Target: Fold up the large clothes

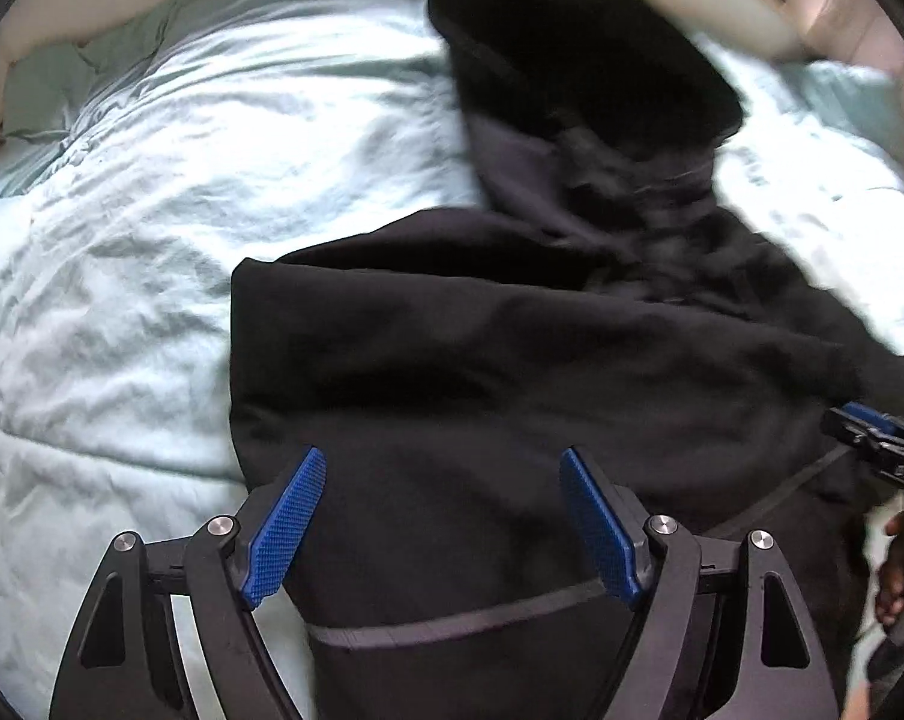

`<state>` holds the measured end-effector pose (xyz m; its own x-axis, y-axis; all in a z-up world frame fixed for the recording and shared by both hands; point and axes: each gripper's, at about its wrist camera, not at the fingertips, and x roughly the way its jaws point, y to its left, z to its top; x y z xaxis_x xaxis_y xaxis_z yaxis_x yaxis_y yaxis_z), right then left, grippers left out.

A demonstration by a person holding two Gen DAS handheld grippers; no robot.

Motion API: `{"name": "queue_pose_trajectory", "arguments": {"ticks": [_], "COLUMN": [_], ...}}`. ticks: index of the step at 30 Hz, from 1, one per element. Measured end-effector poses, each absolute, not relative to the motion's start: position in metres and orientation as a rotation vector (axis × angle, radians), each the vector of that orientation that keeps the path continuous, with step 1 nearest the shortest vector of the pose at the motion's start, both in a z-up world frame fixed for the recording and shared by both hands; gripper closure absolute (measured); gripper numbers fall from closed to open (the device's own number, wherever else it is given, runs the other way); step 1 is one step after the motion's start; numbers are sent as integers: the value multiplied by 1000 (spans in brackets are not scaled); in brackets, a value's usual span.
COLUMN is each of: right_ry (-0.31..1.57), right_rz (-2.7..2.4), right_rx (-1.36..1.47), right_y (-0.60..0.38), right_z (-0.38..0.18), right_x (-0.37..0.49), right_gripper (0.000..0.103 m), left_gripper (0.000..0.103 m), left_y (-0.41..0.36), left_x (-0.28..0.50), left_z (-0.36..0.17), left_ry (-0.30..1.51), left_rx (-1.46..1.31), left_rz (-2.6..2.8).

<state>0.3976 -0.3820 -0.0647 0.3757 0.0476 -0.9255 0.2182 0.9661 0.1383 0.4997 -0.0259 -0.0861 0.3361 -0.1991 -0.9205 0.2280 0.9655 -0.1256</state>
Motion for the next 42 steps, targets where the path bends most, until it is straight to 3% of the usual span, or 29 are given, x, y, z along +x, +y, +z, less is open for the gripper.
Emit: {"name": "queue_pose_trajectory", "arguments": {"ticks": [6,21,32,33,34,35,36,42], "right_ry": [1125,881,835,832,830,833,826,770], "right_rz": [-236,-808,-749,-728,-714,-707,-694,-803], "right_rx": [303,631,822,831,830,819,791,583], "right_y": [-443,-754,-845,-840,-833,-821,-810,-780], "right_z": [-24,-1,-35,-42,-46,-50,-47,4], "right_x": [324,130,134,142,153,164,171,174], "right_gripper": [26,26,23,30,54,63,80,86], "left_gripper": [21,21,21,21,21,21,21,21], "left_y": [-70,-213,-236,-239,-241,-245,-248,-266], "left_x": [475,445,443,442,441,439,437,436], "left_z": [-59,-69,-106,-108,-109,-110,-110,-137], "left_ry": [1146,1170,1259,1262,1263,1260,1257,1291], "left_rx": [25,209,242,245,250,258,264,305], "left_rz": [-368,-578,-602,-607,-613,-625,-636,-630]}}
